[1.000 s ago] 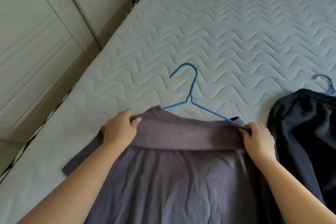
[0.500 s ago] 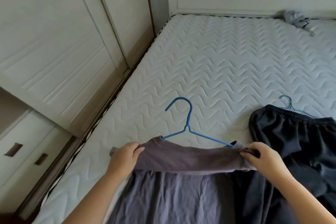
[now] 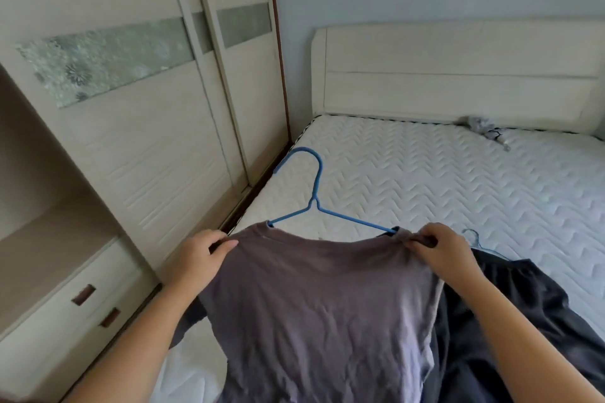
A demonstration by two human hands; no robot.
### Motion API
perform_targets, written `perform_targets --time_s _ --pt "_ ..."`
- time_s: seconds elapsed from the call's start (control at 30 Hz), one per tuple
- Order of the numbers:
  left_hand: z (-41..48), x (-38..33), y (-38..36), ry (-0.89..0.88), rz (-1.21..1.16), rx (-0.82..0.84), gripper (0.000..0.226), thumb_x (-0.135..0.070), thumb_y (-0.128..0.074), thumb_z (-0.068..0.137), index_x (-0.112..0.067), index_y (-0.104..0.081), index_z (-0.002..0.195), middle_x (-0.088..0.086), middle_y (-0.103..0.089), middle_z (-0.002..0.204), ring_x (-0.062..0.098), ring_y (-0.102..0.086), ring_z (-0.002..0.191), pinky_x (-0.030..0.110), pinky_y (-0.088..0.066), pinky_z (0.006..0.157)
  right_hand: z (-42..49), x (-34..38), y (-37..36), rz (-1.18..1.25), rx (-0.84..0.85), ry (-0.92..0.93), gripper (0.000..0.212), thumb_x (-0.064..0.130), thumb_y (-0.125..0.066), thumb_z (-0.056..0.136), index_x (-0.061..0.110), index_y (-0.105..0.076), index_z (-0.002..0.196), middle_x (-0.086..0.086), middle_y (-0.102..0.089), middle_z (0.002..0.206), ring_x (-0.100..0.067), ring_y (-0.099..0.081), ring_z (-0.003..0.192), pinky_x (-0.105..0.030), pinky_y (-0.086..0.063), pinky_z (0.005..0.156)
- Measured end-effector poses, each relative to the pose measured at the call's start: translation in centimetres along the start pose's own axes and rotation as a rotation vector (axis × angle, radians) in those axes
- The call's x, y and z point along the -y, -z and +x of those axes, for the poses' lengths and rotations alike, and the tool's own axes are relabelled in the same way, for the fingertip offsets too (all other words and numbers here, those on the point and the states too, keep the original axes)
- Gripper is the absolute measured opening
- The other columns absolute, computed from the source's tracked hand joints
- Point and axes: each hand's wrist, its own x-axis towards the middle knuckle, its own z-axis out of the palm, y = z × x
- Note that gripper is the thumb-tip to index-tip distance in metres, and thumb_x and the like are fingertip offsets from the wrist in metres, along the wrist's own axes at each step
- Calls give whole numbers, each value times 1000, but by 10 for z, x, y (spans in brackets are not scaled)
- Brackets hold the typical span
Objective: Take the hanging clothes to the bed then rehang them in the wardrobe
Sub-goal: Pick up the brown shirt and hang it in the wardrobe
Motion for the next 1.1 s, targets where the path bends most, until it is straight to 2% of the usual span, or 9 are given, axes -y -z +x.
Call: perform_targets --time_s 0.17,0.3,0.43,0.53,0.6,0.67,0.73,0.9,1.1 --pt "-3 -22 88 17 -9 -193 18 -18 -64 84 -1 -67 90 11 -67 92 24 -58 88 24 -35 76 -8 85 36 30 -73 190 15 20 -68 78 12 -57 75 -1 -53 75 -20 -49 76 -28 -32 67" --pt "-5 -36 164 -3 -1 -331 17 -21 -62 85 -4 -65 85 12 -66 90 24 -56 84 27 -35 72 -13 157 61 28 -171 355 16 19 -68 78 12 -55 76 -5 -52 81 -22 -47 76 -28 -31 67" --pt "-13 -42 258 -34 17 -642 19 -22 -65 82 -4 -62 82 15 -64 86 32 -58 83 36 -43 76 -37 248 81 71 -329 531 17 18 -64 81 4 -58 88 -6 -49 86 -22 -45 79 -27 -29 68" --pt "-31 -46 314 -65 -57 -778 19 -23 -63 84 -5 -59 89 6 -59 83 24 -52 79 33 -42 74 -69 304 84 196 -436 581 16 18 -61 83 5 -56 91 -5 -51 85 -20 -45 79 -28 -30 67" --pt "-52 -31 339 -26 14 -658 17 -22 -57 88 -6 -59 91 2 -56 83 20 -48 79 30 -36 70 -90 322 67 85 -323 593 13 21 -58 86 7 -55 85 -12 -56 84 -26 -50 80 -31 -32 67" --pt "-78 3 352 51 70 -458 16 -21 -57 88 -6 -63 85 4 -57 79 21 -50 79 30 -33 62 -108 324 35 -112 -88 573 17 24 -56 88 11 -54 77 -20 -63 88 -34 -56 87 -32 -34 67" --pt "-108 42 360 126 46 -351 17 -20 -60 86 -5 -66 81 6 -57 72 21 -52 76 22 -34 57 -126 326 6 -163 34 539 20 25 -55 89 12 -56 74 -18 -63 84 -34 -57 88 -30 -33 67" --pt "-161 98 397 200 -2 -459 20 -21 -62 85 -3 -67 79 5 -57 65 21 -52 70 25 -34 56 -175 368 -40 -116 48 587 37 27 -53 90 27 -40 55 4 -47 58 -26 -48 68 -30 -32 54" --pt "-208 147 447 265 46 -607 21 -22 -63 84 -2 -70 84 15 -69 82 24 -56 75 34 -43 73 -215 414 -105 -204 288 671 28 33 -54 88 9 -55 74 -2 -52 65 -21 -49 66 -24 -33 55"
